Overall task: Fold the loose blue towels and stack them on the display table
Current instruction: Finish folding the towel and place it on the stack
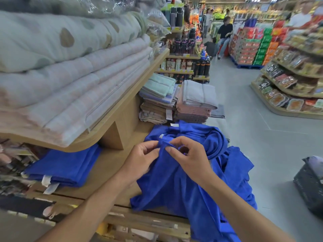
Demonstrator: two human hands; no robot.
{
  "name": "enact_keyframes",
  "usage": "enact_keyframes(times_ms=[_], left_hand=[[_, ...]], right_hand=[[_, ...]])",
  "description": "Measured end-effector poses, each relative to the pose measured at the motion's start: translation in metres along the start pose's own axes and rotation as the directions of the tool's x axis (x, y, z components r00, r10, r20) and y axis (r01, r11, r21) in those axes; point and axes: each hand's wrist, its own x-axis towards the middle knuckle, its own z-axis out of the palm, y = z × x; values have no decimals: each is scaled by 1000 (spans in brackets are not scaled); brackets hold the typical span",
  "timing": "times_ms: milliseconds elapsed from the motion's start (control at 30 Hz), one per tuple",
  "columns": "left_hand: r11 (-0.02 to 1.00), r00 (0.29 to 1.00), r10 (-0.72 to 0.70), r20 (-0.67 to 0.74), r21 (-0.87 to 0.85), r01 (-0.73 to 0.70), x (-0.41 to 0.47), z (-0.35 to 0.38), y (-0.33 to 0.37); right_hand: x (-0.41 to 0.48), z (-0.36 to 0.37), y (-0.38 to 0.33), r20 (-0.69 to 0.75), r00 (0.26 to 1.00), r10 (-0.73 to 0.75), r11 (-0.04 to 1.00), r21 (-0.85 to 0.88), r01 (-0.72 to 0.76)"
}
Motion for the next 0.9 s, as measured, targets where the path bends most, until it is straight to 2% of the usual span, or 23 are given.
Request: enact_keyframes(times_ms=[133,333,567,700,767,900], left_hand=[[999,998,12,54,46,-14,-6,0,23],[922,977,170,126,330,-203,3,2,85],[740,929,281,242,562,-370,35,14,182],[605,893,354,277,660,-444,51,19,229],[610,894,360,267,658,-442,58,16,233],[698,916,351,195,597,-395,70,4,219]], right_hand=[[8,-3,-6,-38,999,-26,999,-30,25],[31,-22,-34,-74,992,-105,993,51,109],[78,-68,-92,34,986,-161,945,294,145],[103,-86,-120,48,981,-186,930,331,160],[113,-88,-122,71,987,-147,944,309,118],[122,-88,-113,157,986,-56,986,162,30]])
